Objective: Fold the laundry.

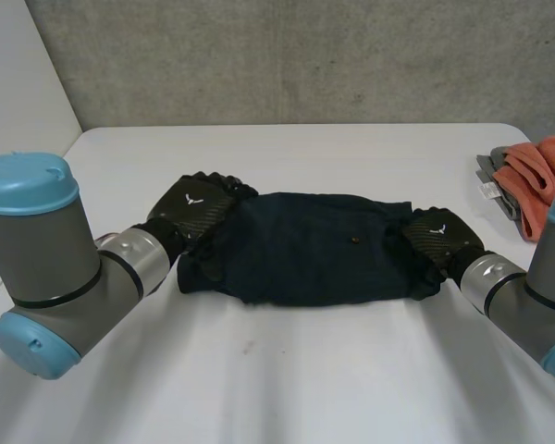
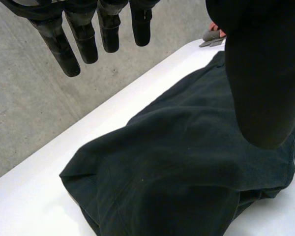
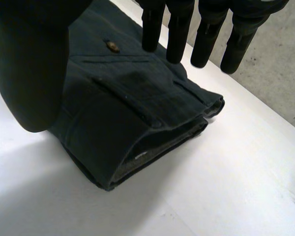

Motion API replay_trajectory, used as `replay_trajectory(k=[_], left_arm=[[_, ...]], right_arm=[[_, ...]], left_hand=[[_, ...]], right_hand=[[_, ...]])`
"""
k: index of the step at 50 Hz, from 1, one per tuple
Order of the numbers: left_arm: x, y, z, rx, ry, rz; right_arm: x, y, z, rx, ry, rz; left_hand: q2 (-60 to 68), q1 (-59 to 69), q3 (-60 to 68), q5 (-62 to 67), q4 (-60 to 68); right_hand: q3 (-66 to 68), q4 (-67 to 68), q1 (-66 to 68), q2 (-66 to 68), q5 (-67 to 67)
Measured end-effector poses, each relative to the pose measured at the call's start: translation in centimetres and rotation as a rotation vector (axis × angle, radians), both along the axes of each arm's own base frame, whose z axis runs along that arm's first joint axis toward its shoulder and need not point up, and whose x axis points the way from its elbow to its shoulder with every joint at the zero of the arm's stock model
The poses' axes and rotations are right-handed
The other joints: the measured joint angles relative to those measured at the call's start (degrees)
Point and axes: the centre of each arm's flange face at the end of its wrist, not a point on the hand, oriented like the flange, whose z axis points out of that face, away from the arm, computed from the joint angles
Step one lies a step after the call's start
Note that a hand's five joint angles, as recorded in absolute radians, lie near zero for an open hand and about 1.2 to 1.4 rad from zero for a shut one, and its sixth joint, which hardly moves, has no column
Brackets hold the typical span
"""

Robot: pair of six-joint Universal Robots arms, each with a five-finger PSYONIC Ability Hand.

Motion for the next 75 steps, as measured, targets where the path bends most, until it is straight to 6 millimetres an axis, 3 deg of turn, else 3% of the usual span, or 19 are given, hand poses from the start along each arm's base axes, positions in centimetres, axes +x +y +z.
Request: replay_trajectory(k=[5,9,11,17,21,25,28,32,36,41,46,47,52,56,60,61,66,71,75], left_arm=[[0.2,0.1,0.3,0.0,0.008,0.005],[0.4,0.1,0.3,0.001,0.008,0.01],[0.4,0.1,0.3,0.001,0.009,0.013],[0.7,0.0,0.7,-0.007,0.013,0.02],[0.9,0.0,1.4,-0.023,0.023,0.026],[1.2,0.1,2.4,-0.042,0.043,0.034],[1.5,0.1,3.3,-0.055,0.063,0.042],[1.9,0.0,4.2,-0.068,0.092,0.053],[2.3,-0.2,5.1,-0.076,0.122,0.071],[2.9,-0.4,5.9,-0.076,0.156,0.101],[3.6,-0.8,6.2,-0.068,0.184,0.141],[3.7,-0.9,6.2,-0.066,0.188,0.15],[4.3,-1.6,6.4,-0.06,0.204,0.193],[4.5,-2.3,6.7,-0.063,0.207,0.216],[4.4,-3.1,7.5,-0.068,0.214,0.237],[4.3,-3.3,7.7,-0.068,0.217,0.238],[2.6,-3.5,8.5,-0.042,0.234,0.205],[-0.6,-2.5,8.4,0.021,0.231,0.111],[-3.6,-1.4,6.9,0.095,0.197,0.021]], right_arm=[[0.1,-0.4,-0.8,0.0,0.008,-0.011],[0.0,-0.8,-1.4,-0.003,0.023,-0.03],[-0.2,-1.0,-1.5,-0.009,0.03,-0.044],[-1.5,-1.5,0.1,-0.065,0.047,-0.119],[-3.5,-2.2,1.8,-0.118,0.07,-0.189],[-5.7,-3.0,2.6,-0.149,0.148,-0.232],[-6.0,-3.2,2.9,-0.18,0.23,-0.208],[-3.7,-2.8,4.0,-0.268,0.3,-0.103],[0.7,-1.2,5.6,-0.405,0.302,0.052],[8.7,4.6,6.4,-0.578,0.194,0.397],[13.0,9.2,4.0,-0.584,0.126,0.657],[13.6,9.8,3.4,-0.574,0.123,0.688],[14.9,9.7,2.3,-0.475,0.15,0.652],[14.5,8.4,3.2,-0.353,0.106,0.54],[13.1,6.7,5.9,-0.173,-0.078,0.387],[12.1,5.8,7.4,-0.1,-0.182,0.322],[9.0,3.2,10.1,0.05,-0.419,0.179],[6.7,0.9,10.6,0.106,-0.477,0.088],[6.0,-0.6,9.4,0.151,-0.427,0.037]], left_hand=[[0.0,0.0,0.0,0.0,0.0],[0.0,0.0,0.0,0.0,0.0],[0.0,0.0,0.0,0.0,0.0],[0.0,0.0,0.0,0.0,0.0],[0.0,0.0,0.0,0.0,0.0],[0.0,0.0,0.0,0.0,0.0],[0.0,0.0,0.0,0.0,0.0],[0.0,0.0,0.0,0.0,0.0],[0.0,0.0,0.0,0.0,0.0],[0.0,0.0,0.0,0.0,0.0],[0.0,0.0,0.0,0.0,0.0],[0.0,0.0,0.0,0.0,0.0],[0.0,0.0,0.0,0.0,0.0],[0.0,0.0,0.0,0.0,0.0],[0.0,0.0,0.0,0.0,0.0],[0.0,0.0,0.0,0.0,0.0],[0.0,0.0,0.0,0.0,0.0],[0.0,0.0,0.0,0.0,0.0],[0.0,0.0,0.0,0.0,0.0]], right_hand=[[8.99,9.19,9.52,9.3,8.91],[33.69,33.87,32.76,34.77,31.88],[44.57,44.88,37.97,45.43,42.19],[46.17,47.24,37.97,45.78,43.95],[46.17,47.25,39.41,45.78,44.43],[46.17,47.25,40.13,45.78,44.82],[46.17,47.27,40.15,45.78,44.82],[46.23,47.41,40.15,45.78,44.99],[46.95,47.48,40.15,45.78,45.16],[46.97,47.49,40.15,45.78,45.16],[46.87,47.35,41.0,45.78,45.16],[43.51,43.78,39.63,42.89,42.92],[-1.63,-1.35,-3.86,-2.78,-2.11],[-9.32,-8.97,-8.13,-9.09,-9.26],[-9.55,-9.24,-8.13,-9.11,-9.26],[-9.55,-9.24,-8.13,-9.11,-9.26],[-9.55,-9.24,-8.13,-9.11,-9.26],[-9.55,-9.25,-8.13,-9.11,-9.26],[-9.55,-9.24,-8.13,-9.11,-9.26]])
